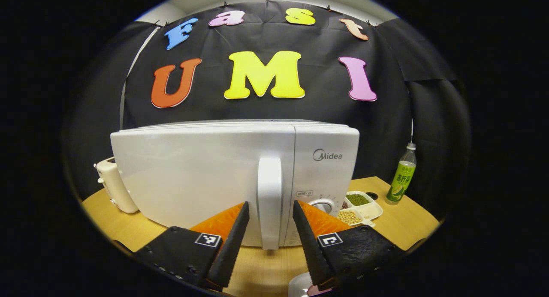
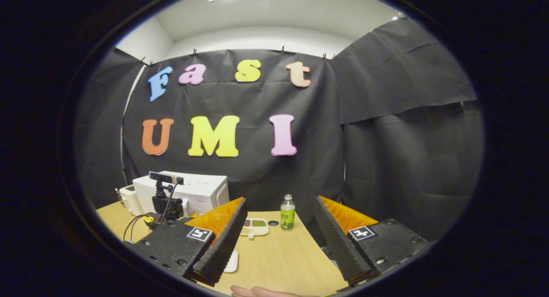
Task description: Open the microwave oven with the left hand, put the food in, and close the microwave oven.
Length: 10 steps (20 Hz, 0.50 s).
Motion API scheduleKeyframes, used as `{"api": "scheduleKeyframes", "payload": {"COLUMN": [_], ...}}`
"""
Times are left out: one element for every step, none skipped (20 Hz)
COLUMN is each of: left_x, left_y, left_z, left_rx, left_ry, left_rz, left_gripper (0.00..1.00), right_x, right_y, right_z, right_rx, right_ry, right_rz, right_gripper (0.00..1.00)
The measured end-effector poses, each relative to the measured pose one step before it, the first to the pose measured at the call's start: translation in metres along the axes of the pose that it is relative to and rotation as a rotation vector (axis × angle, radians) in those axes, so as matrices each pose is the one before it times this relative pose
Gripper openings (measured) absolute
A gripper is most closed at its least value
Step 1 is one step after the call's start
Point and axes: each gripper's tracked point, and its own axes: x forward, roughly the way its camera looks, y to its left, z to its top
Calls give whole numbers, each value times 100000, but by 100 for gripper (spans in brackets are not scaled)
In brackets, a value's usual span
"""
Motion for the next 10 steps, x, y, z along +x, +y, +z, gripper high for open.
{"api": "scheduleKeyframes", "payload": {"left_x": [557,-241,-193,-402,506,-12,-53,276,-294,-344], "left_y": [-576,-181,78,198,90,-54,91,39,-143,27], "left_z": [-249,133,13,248,-179,95,-130,-163,29,85], "left_rx": [-2202,-1614,-1040,412,79,1963,652,-596,284,147], "left_ry": [-1203,-995,-120,-1241,-110,-375,363,138,465,-396], "left_rz": [-2333,-359,-398,1751,919,196,-242,-628,-789,-337], "left_gripper": [61,54,51,48,40,22,22,22,14,14], "right_x": [300,166,236,256,236,251,173,166,15,64], "right_y": [-13,34,61,38,1,43,31,23,26,-83], "right_z": [-535,-397,-541,-477,-655,-431,-425,-312,-325,-104], "right_rx": [-413,-288,-316,-404,-170,307,602,768,858,769], "right_ry": [759,720,807,1074,1217,1143,1082,937,816,478], "right_rz": [-22,227,198,105,-55,-9,34,132,103,-73], "right_gripper": [100,100,100,91,100,100,100,100,100,100]}}
